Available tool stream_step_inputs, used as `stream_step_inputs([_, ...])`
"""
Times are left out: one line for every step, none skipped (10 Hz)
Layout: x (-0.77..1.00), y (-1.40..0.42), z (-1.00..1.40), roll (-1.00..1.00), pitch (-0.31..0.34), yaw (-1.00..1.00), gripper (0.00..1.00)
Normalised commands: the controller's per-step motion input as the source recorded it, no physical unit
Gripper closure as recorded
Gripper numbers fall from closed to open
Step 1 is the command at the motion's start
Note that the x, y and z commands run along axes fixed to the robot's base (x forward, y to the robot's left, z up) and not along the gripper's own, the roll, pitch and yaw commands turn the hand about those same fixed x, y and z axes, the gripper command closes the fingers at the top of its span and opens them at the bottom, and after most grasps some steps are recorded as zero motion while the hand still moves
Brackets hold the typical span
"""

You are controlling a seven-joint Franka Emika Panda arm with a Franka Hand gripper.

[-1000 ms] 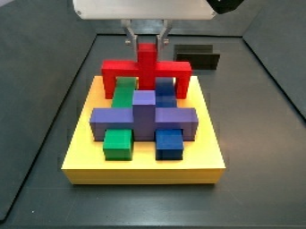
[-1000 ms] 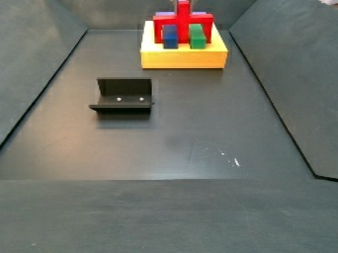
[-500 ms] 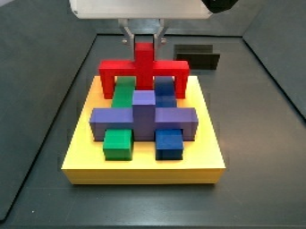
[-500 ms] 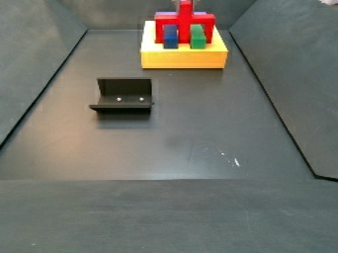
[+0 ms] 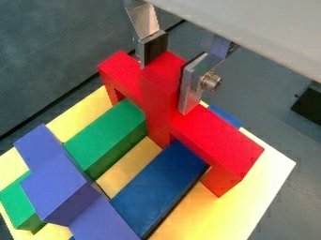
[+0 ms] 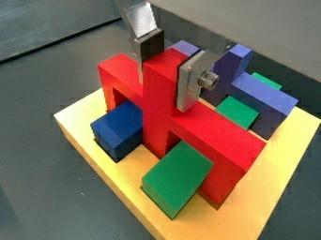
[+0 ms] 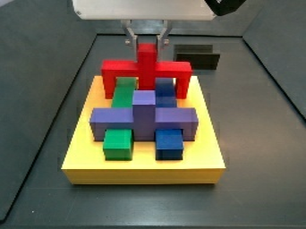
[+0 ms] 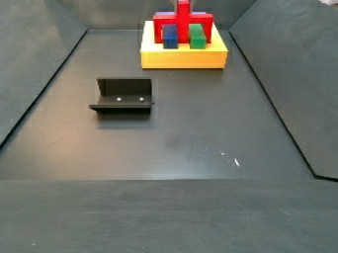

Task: Pick up the red object. Move up. Move to above the board. Insert the red object.
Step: Insert the red object.

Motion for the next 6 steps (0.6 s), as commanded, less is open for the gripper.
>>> stream_step_inputs([0.19,-0.07,0.09,0.03,0.109,0.00,1.00])
stream_step_inputs([0.03,-0.07,0.17,0.00,0.059,0.12,1.00])
stream_step_inputs([0.00,-0.03,0.24,0.00,0.039,0.11,1.00])
stream_step_inputs([0.00,0.00,0.14,0.00,0.000,0.08,1.00])
stream_step_inputs([0.00,0.00,0.14,0.01,0.000,0.06,1.00])
stream_step_inputs([0.00,0.00,0.00,0.03,0.000,0.03,1.00])
